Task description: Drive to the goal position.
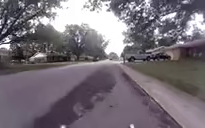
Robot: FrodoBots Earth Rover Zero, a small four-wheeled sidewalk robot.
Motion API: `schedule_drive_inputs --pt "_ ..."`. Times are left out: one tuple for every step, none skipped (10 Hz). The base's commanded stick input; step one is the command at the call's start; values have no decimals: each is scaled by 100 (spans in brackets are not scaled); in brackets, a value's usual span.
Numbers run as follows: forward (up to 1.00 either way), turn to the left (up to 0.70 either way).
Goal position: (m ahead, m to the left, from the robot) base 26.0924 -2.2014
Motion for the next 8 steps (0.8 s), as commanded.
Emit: schedule_drive_inputs --pt "100 0" --pt "100 0" --pt "100 0" --pt "100 0" --pt "100 0" --pt "100 0" --pt "100 0" --pt "100 0"
